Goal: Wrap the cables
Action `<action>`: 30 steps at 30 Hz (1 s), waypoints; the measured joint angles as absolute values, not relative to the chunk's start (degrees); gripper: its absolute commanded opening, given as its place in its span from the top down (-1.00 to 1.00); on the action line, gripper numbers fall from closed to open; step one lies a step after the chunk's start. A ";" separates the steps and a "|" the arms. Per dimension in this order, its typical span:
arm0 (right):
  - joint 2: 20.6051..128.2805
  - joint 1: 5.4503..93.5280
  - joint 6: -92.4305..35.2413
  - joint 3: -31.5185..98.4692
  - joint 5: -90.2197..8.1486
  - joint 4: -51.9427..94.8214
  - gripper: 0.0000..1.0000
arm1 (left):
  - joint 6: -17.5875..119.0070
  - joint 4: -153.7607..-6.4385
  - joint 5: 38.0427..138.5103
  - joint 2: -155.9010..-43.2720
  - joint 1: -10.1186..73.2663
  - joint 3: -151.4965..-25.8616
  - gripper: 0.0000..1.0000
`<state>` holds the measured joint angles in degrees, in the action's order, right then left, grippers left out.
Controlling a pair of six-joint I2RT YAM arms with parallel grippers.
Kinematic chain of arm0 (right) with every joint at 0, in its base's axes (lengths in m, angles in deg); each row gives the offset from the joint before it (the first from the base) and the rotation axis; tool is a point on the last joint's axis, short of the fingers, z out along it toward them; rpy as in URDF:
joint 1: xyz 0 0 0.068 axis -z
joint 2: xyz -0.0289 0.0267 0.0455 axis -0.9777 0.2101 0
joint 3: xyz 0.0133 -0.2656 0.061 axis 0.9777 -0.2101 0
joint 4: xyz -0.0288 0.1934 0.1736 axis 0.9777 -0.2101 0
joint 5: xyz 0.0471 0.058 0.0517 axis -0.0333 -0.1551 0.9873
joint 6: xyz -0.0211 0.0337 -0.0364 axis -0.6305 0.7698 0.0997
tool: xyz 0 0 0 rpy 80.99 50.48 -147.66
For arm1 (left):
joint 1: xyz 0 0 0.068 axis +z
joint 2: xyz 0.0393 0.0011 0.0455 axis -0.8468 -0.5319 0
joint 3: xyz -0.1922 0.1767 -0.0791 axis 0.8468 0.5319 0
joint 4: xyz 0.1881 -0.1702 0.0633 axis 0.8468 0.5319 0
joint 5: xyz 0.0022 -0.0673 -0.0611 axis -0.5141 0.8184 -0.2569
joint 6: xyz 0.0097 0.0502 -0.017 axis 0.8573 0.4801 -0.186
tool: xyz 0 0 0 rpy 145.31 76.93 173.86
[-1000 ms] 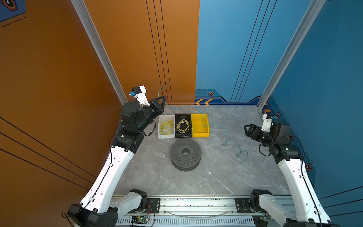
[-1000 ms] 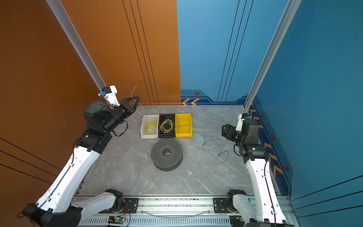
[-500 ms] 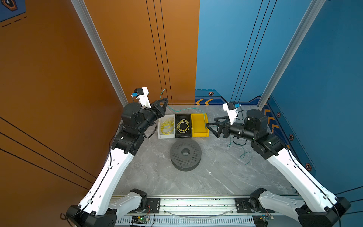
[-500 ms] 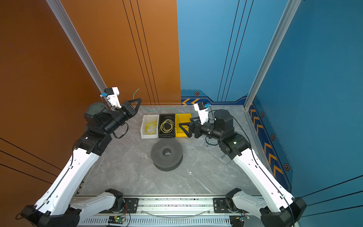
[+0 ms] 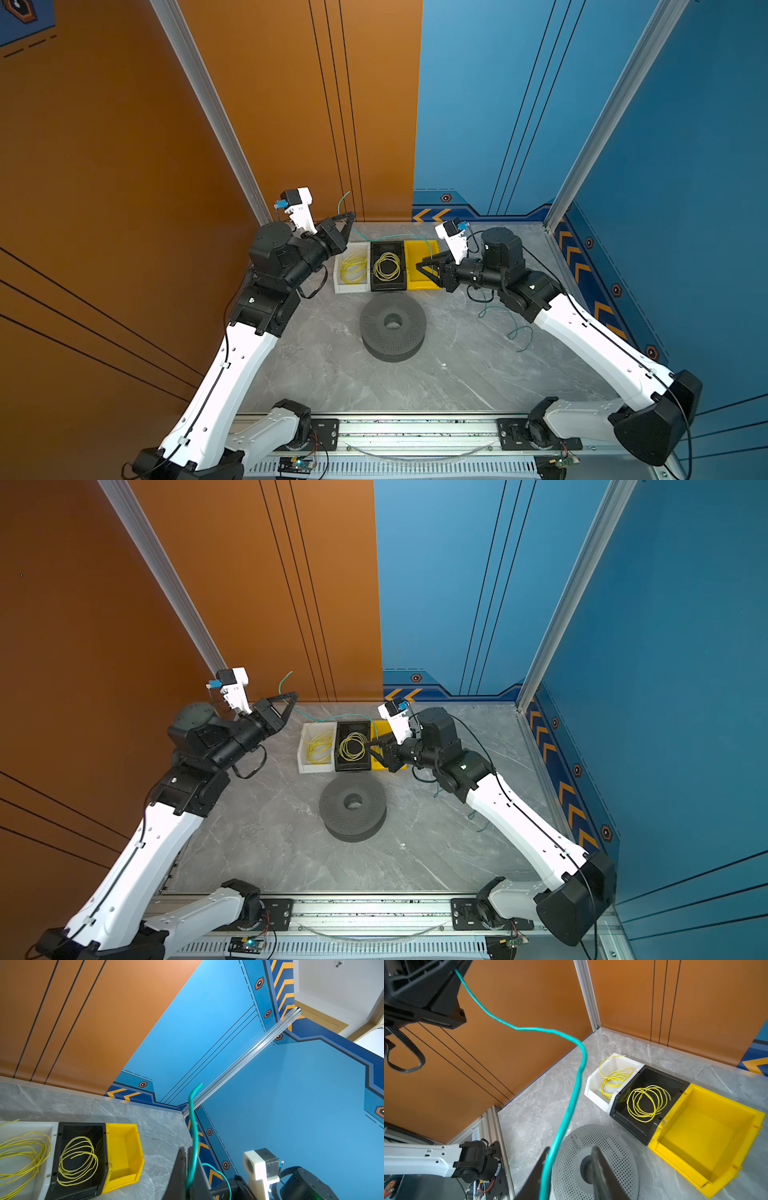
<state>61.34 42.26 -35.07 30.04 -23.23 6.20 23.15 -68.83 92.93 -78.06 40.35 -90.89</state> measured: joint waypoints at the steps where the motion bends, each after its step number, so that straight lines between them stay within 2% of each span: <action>1: 61.49 41.78 -35.20 30.04 -23.45 6.11 0.81 | 23.15 -68.83 92.95 -78.06 40.56 -90.89 1.00; 3: 61.53 40.97 -36.01 30.04 -24.06 5.98 1.00 | 23.11 -68.87 93.12 -78.06 41.13 -90.89 1.00; 9: 61.53 39.33 -39.35 30.04 -28.72 2.50 1.00 | 21.17 -70.58 93.98 -78.06 44.13 -90.87 1.00; 18: 61.51 31.81 -46.15 28.89 -44.67 -2.85 1.00 | 14.72 -75.19 94.46 -77.93 49.57 -88.88 1.00; 24: 61.51 31.37 -47.68 29.39 -47.27 -5.65 1.00 | 13.91 -75.63 98.81 -80.38 49.59 -89.49 1.00; 28: 61.51 31.44 -48.27 31.84 -46.62 -9.80 1.00 | 15.48 -73.40 102.24 -82.15 49.57 -90.65 0.78; 30: 61.51 31.55 -48.51 33.19 -45.79 -11.35 1.00 | 16.66 -71.39 103.35 -82.15 49.55 -90.85 0.57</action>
